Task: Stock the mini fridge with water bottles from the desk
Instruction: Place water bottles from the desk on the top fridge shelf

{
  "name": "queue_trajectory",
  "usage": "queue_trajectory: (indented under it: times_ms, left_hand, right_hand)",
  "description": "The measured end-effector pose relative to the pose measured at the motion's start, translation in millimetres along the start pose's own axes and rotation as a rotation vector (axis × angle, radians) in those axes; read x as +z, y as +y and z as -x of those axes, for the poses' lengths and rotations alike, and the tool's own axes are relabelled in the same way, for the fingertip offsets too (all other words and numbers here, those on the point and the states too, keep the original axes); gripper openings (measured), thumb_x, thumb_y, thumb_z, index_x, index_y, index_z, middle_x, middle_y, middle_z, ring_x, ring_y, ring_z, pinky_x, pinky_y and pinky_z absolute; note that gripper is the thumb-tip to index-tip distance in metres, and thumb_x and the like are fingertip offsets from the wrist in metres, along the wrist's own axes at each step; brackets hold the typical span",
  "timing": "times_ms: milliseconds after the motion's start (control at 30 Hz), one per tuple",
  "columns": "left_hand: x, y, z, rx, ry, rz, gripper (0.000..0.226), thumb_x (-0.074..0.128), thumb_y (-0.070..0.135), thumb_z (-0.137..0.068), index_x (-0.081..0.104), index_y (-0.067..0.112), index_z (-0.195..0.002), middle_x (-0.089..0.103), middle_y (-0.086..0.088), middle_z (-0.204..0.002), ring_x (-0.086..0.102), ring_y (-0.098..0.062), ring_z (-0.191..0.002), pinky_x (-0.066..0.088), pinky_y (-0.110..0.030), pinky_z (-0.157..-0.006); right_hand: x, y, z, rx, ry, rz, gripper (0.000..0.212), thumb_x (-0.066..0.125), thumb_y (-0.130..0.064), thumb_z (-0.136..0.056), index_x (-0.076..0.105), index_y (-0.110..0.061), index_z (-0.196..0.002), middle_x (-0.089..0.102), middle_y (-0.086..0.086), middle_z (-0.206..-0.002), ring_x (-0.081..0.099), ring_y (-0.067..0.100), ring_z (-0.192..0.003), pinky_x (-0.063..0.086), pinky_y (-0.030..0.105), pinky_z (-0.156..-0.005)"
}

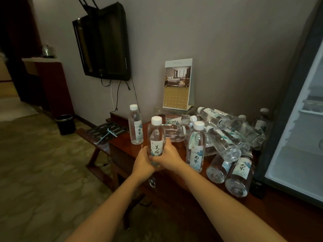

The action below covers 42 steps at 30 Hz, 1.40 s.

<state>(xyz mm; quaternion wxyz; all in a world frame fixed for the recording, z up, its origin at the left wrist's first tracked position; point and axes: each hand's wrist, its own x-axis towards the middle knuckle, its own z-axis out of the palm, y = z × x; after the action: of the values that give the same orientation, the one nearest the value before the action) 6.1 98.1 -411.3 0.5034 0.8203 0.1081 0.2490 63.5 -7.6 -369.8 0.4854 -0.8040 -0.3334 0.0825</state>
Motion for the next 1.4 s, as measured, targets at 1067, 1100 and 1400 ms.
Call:
queue_trajectory:
  times_ms: [1067,1100,1400]
  left_hand:
    - [310,360,58,0.556,-0.563,0.425,0.060,0.076,0.035,-0.062,0.042,0.045,-0.110,0.063,0.003,-0.116,0.062,-0.017,-0.106,0.050,-0.041,-0.094]
    - [320,369,60,0.558,-0.550,0.398,0.060,0.075,0.034,-0.066,0.041,0.040,-0.115,0.063,0.004,-0.115,0.063,-0.015,-0.102,0.051,-0.034,-0.090]
    - [363,391,36,0.628,-0.417,0.162,0.047,0.063,0.026,-0.085,0.039,0.014,-0.124,0.063,-0.004,-0.116,0.061,-0.024,-0.102,0.045,-0.028,-0.072]
  right_hand:
    - [-392,-4,239,-0.133,1.079,0.121,0.062,0.078,-0.011,-0.071,0.043,-0.017,-0.122,0.062,-0.005,-0.106,0.064,0.006,-0.092,0.053,0.024,-0.083]
    - [-402,1,238,-0.141,1.095,0.109,0.066,0.078,-0.010,-0.071,0.043,-0.015,-0.127,0.063,-0.003,-0.110,0.064,0.010,-0.098,0.053,0.028,-0.086]
    - [-449,25,211,-0.080,1.095,0.140,0.076,0.071,-0.010,-0.078,0.033,-0.019,-0.142,0.058,-0.004,-0.124,0.058,0.006,-0.103,0.043,0.015,-0.083]
